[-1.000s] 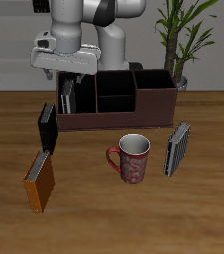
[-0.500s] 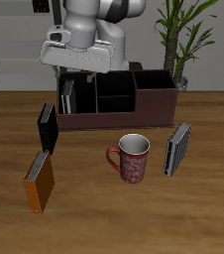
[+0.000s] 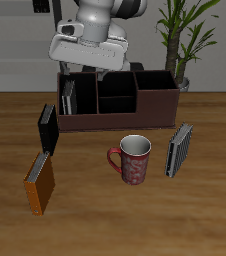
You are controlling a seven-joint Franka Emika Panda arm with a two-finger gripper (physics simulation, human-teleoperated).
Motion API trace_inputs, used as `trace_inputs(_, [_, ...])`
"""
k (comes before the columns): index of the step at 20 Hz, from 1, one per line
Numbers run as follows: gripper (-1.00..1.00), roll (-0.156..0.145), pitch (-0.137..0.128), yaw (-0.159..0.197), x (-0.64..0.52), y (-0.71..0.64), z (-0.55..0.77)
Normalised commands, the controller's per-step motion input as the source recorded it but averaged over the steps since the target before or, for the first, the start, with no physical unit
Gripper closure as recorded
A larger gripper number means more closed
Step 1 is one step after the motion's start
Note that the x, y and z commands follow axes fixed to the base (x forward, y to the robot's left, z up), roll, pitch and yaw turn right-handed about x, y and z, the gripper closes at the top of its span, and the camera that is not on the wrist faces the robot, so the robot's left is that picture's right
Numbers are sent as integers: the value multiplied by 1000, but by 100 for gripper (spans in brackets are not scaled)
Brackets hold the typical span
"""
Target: Place the right striped book into the back desk caddy's left compartment and place the orange book into the back desk caddy's left compartment and place the red mug into the back desk caddy's right compartment
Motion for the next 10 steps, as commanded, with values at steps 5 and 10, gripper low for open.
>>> trace_inputs(5, [-100,-6,-13,-5,451,-134,187])
trace_inputs(10, [-100,105,50,-79,460,-158,128])
